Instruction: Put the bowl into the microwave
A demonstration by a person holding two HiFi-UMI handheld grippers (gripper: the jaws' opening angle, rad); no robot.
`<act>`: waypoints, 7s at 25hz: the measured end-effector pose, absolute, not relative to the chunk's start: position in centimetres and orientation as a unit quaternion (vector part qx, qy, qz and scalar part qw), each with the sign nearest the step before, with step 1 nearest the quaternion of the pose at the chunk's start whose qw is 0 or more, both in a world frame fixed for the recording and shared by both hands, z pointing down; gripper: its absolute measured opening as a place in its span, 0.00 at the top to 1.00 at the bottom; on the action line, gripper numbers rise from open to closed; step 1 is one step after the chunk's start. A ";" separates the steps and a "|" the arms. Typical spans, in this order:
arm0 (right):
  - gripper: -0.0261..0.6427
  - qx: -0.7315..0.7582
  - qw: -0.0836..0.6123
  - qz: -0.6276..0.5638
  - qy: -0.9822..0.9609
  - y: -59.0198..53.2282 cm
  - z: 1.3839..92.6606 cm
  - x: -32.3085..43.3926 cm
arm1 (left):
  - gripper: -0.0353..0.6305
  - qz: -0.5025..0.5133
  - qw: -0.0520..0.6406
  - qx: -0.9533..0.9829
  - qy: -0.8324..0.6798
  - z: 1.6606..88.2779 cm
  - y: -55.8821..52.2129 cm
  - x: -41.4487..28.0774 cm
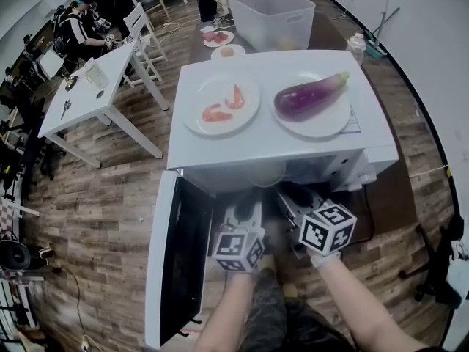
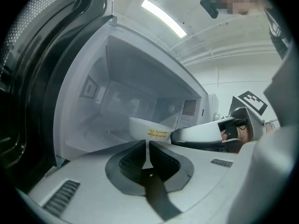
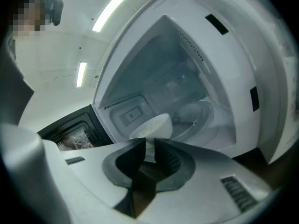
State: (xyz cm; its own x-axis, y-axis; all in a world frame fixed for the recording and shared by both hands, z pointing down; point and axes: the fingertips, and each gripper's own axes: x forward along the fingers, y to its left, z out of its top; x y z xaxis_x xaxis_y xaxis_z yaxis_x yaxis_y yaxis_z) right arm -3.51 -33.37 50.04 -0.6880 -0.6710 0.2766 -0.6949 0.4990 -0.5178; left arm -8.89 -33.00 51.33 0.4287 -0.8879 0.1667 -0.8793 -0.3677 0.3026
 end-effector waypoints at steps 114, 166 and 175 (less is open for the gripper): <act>0.96 0.341 0.043 0.224 -0.912 -17.8 45.1 -3.4 | 0.94 -0.038 0.170 0.832 -0.527 45.0 -17.8 -5.4; 0.96 0.359 0.013 0.219 -0.907 -5.9 38.9 -0.5 | 0.95 -0.061 0.170 0.859 -0.480 38.2 -6.4 -2.6; 0.96 0.365 0.015 0.229 -0.902 -1.9 38.7 -2.0 | 0.95 -0.055 0.179 0.859 -0.476 37.8 -2.5 -4.1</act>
State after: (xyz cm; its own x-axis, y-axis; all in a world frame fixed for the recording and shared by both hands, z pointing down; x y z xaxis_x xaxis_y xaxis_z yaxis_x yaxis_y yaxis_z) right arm -1.99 -1.94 38.68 -0.7328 -0.6523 0.1936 -0.6657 0.6285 -0.4023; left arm -4.15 -2.54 37.83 0.5406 -0.8378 0.0759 -0.7982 -0.4824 0.3607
